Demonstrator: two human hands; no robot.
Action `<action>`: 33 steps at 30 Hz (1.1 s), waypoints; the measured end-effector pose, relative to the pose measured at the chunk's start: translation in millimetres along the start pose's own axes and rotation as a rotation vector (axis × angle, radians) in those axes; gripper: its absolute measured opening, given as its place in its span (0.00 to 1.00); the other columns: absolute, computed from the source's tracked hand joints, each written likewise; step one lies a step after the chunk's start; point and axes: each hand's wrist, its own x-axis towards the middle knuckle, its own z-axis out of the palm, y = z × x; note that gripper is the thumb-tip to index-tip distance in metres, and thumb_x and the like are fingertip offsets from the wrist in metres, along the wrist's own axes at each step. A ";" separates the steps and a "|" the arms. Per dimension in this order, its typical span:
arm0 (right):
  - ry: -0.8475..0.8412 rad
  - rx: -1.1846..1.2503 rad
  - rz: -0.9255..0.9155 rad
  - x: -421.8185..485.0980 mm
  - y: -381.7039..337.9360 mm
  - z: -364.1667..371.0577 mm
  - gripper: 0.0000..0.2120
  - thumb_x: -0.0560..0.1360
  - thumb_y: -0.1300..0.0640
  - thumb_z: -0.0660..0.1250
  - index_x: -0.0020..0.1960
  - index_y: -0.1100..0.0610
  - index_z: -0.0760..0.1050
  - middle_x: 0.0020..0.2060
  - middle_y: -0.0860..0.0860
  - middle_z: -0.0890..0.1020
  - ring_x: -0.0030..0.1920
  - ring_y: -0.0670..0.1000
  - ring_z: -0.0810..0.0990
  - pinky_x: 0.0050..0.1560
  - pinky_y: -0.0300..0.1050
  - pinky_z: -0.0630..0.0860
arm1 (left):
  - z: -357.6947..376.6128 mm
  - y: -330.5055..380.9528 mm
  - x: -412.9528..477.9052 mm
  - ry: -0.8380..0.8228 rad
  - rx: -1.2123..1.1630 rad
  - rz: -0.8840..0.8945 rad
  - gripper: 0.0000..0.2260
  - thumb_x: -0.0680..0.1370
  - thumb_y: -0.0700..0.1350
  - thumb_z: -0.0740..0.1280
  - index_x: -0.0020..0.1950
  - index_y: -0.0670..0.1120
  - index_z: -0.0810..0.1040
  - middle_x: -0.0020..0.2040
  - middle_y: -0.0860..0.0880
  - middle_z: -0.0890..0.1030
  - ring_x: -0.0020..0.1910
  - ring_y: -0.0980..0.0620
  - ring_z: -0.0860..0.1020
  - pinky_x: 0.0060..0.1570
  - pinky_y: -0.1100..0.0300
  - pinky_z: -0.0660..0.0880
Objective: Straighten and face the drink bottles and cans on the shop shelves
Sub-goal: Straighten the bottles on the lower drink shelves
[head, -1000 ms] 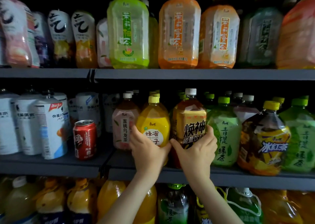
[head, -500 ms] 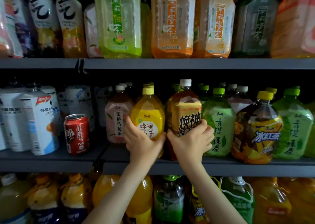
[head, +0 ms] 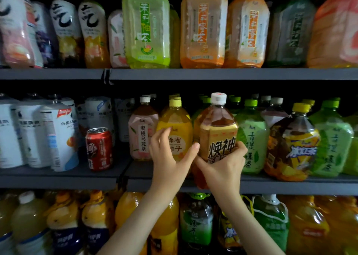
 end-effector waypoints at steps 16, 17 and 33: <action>-0.637 0.056 -0.045 8.2 -36.4 -124.0 0.27 0.61 0.32 0.69 0.57 0.38 0.69 0.48 0.44 0.77 0.50 0.47 0.78 0.50 0.43 0.75 | -3.1 23.6 -52.5 -0.423 -0.210 -0.151 0.31 0.55 0.62 0.79 0.54 0.56 0.74 0.46 0.61 0.82 0.47 0.66 0.79 0.44 0.71 0.74; -0.638 0.015 -0.064 11.8 -39.4 -128.2 0.25 0.62 0.30 0.68 0.55 0.39 0.71 0.45 0.48 0.78 0.47 0.51 0.78 0.48 0.46 0.75 | 1.4 26.8 -57.5 -0.451 -0.194 -0.148 0.29 0.56 0.62 0.79 0.52 0.58 0.73 0.45 0.62 0.82 0.47 0.66 0.79 0.43 0.71 0.74; -0.744 -0.639 0.200 -94.7 63.7 -287.3 0.12 0.66 0.51 0.73 0.42 0.52 0.71 0.32 0.45 0.76 0.30 0.38 0.72 0.29 0.33 0.67 | 114.3 65.5 -220.2 -1.331 -0.034 -0.142 0.30 0.62 0.58 0.78 0.59 0.52 0.72 0.53 0.58 0.78 0.53 0.59 0.77 0.53 0.61 0.75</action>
